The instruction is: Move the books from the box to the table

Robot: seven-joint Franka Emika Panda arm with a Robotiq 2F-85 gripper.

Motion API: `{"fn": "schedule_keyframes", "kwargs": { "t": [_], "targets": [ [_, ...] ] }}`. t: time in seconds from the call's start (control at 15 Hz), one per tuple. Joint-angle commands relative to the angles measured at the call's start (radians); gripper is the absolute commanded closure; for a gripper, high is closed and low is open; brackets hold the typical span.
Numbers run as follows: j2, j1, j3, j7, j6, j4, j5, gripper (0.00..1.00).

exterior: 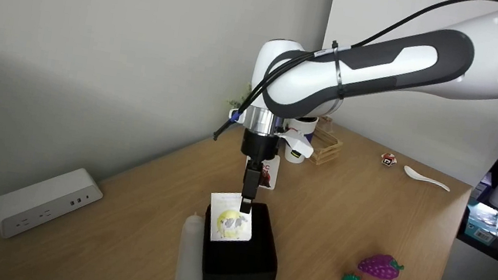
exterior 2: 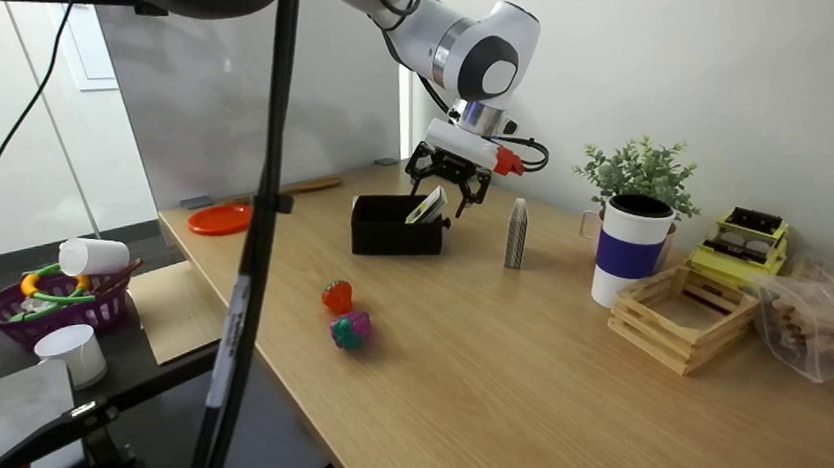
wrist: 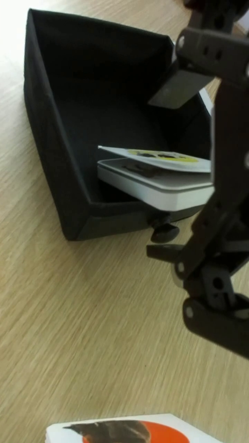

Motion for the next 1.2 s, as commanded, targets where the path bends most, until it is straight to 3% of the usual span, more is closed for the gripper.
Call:
{"fn": "schedule_keyframes", "kwargs": {
  "t": [0.0, 0.07, 0.73, 1.13],
  "targets": [
    [0.03, 0.006, 0.001, -0.003, -0.036, 0.058, -0.002, 0.15],
    [0.031, 0.005, 0.001, -0.004, -0.038, 0.061, -0.002, 0.27],
    [0.036, 0.003, 0.004, -0.007, -0.04, 0.072, 0.0, 0.98],
    [0.028, 0.003, 0.011, -0.002, -0.042, 0.083, 0.0, 0.98]
  ]
}}
